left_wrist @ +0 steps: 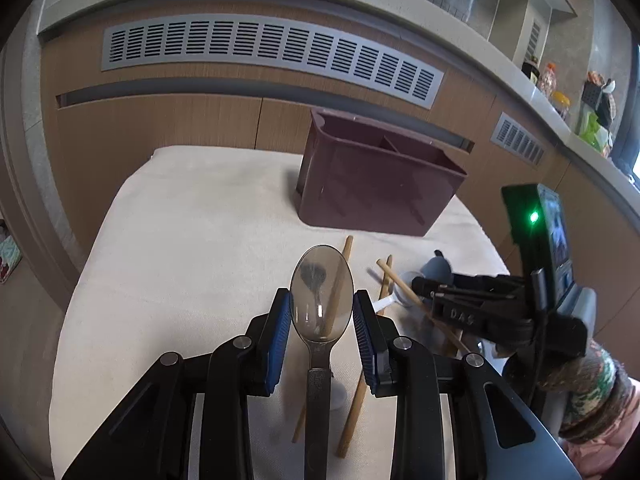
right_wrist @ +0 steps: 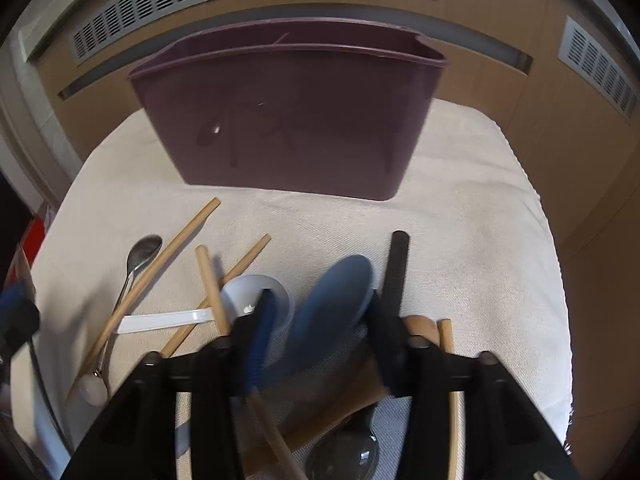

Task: Organize utensils
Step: 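Lift the grey spoon with the left tool while the right tool lifts the white spoon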

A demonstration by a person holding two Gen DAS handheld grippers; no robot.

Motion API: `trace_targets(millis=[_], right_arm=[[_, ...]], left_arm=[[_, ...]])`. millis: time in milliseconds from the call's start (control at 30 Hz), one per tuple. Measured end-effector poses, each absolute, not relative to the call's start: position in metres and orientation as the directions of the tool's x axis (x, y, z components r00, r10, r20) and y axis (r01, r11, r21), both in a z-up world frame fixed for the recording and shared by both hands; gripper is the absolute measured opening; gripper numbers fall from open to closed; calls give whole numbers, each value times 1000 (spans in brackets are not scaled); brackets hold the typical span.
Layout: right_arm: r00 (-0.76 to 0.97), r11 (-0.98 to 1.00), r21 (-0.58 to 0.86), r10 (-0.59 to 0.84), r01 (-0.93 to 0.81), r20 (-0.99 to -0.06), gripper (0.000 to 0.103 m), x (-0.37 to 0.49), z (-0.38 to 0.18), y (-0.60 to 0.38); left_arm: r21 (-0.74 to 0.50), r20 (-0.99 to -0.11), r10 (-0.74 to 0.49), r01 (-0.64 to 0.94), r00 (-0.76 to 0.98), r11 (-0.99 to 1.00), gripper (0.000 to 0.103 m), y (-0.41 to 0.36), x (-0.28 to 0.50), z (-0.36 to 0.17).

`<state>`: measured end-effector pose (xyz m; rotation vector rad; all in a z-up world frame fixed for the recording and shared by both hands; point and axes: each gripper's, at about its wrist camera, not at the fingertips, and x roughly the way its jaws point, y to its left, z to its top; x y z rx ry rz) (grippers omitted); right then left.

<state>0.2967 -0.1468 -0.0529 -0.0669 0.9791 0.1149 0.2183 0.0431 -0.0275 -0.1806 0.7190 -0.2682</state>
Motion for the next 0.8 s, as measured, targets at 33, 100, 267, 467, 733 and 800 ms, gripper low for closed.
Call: trace_targets(millis=[33,100,267,467,733,800], right_arm=[[559,991,-4,71,-132,-826,24,295,-52,-149],[579,989,1,89,-150,-810,16,288,-45,-153],[630,980,14,140,-200,-764,8,267,-22,-166],[687,968,28,196,-249,-700,7,244,7,-181],[749,964,2,206,-264,-630,7,224,34,-188],[759,964,1,210,-266,-616,7,220,40,-191]], left_arm=[[-253,-615,-303,183,728,950,32,44,216,-25],[-245,-599,-301,188,742,951,32,45,213,-19],[-251,-567,-310,199,763,947,32,45,205,-6],[-236,-548,-325,230,771,944,32,33,196,8],[-212,-542,-326,249,775,945,32,21,189,24],[-206,-538,-325,253,778,945,32,19,187,28]])
